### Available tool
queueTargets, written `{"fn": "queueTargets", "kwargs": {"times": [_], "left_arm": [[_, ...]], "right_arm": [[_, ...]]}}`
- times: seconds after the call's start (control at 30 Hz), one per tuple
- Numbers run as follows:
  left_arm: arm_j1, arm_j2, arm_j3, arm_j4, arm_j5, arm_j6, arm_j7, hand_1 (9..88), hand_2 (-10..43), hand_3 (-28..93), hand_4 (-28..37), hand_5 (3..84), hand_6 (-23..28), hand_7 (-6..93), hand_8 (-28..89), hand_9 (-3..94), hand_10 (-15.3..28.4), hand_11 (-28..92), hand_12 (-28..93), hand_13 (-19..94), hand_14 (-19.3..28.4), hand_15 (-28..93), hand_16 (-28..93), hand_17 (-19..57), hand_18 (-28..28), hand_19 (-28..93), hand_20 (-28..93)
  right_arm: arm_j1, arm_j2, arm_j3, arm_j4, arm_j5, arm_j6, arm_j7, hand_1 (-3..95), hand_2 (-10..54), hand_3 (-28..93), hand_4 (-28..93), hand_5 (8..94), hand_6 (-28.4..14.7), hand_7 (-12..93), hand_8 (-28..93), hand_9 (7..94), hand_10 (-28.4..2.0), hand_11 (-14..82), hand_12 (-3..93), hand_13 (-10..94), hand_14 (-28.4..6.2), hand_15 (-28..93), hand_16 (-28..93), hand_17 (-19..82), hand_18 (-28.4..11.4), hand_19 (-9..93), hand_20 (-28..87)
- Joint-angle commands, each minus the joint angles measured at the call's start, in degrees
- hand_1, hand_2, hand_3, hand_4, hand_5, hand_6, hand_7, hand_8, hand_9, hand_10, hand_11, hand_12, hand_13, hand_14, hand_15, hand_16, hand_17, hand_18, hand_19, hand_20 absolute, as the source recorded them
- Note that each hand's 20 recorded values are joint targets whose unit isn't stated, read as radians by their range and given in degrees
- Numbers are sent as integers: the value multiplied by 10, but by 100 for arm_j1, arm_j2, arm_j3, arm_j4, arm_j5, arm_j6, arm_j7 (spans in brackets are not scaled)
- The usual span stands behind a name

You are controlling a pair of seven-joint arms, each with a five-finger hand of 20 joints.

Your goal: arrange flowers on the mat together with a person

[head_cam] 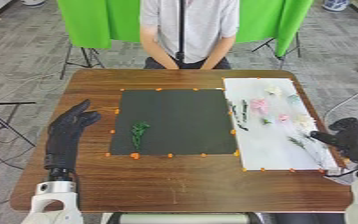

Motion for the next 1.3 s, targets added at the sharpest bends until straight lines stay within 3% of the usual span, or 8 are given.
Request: {"fn": "queueTargets", "kwargs": {"times": [0.03, 0.4, 0.6, 0.87, 0.9, 0.97, 1.0, 1.3], "left_arm": [[68, -1, 7, -20, -14, 11, -56, 263, -72, 666, -164, 493, 29, 137, -52, 511, 150, 219, 165, 422, 185, 261, 30, 123, 129, 82, 224], [42, 24, 13, -17, -25, 10, -102, 262, -72, 666, -162, 494, 29, 136, -52, 511, 150, 219, 165, 421, 184, 262, 30, 122, 129, 83, 224], [72, 27, -2, -32, -20, 18, -100, 263, -72, 665, -163, 493, 29, 136, -53, 511, 151, 219, 165, 421, 185, 262, 30, 122, 129, 83, 223], [51, 18, -6, -22, -28, 18, -122, 263, -71, 665, -164, 493, 29, 137, -52, 512, 151, 219, 164, 420, 185, 262, 30, 120, 128, 82, 223], [52, 21, -5, -25, -34, 28, -116, 263, -71, 665, -164, 493, 29, 137, -52, 512, 151, 219, 164, 420, 185, 262, 30, 120, 128, 82, 223], [51, 17, -6, -23, -44, 17, -116, 262, -71, 666, -164, 493, 30, 135, -52, 512, 152, 219, 164, 420, 184, 262, 30, 120, 128, 82, 223], [45, 8, -12, -23, -35, 7, -134, 262, -71, 666, -164, 493, 30, 135, -52, 512, 152, 219, 164, 420, 184, 262, 30, 120, 129, 82, 223], [80, 9, -15, -43, -59, 16, -138, 262, -70, 665, -164, 493, 30, 133, -52, 511, 150, 219, 165, 419, 185, 262, 30, 119, 128, 81, 222]], "right_arm": [[-94, 318, -183, 215, -379, -454, 454, 299, -95, 621, -283, 660, -31, 159, -67, 749, -134, 155, 188, 854, -67, 298, 252, 441, -187, 772, 526], [-111, 485, -400, 266, -353, -1321, 635, 281, -95, 630, -283, 668, -36, 146, -67, 764, -138, 151, 184, 875, -58, 298, 262, 464, -179, 795, 498], [-96, 591, -656, 398, -493, -1259, 815, 282, -95, 638, -282, 667, -39, 139, -65, 760, -139, 143, 181, 878, -59, 294, 263, 469, -176, 803, 493], [-32, 625, -974, 548, -480, -700, 1078, 431, -95, 651, -280, 749, -10, 180, -64, 855, -122, 180, 187, 932, -34, 320, 276, 527, -158, 853, 466], [-10, 621, -987, 557, -411, -696, 1084, 483, -95, 585, -259, 765, -9, 180, 16, 870, -115, 182, 199, 935, -29, 344, 263, 540, -153, 864, 455], [7, 616, -997, 580, -250, -635, 1116, 765, -95, -85, 177, 800, -7, 174, 98, 905, -102, 162, 254, 937, -22, 406, 228, 563, -149, 888, 427], [10, 603, -989, 585, -196, -658, 1124, 833, -95, -235, 284, 812, -3, 174, 110, 920, -98, 151, 277, 937, -19, 429, 216, 574, -147, 896, 420], [56, 501, -859, 526, 819, -507, 1420, 900, -95, -283, 367, 854, 7, 199, 115, 937, -80, 205, 290, 937, -8, 498, 182, 613, -138, 915, 397]]}}
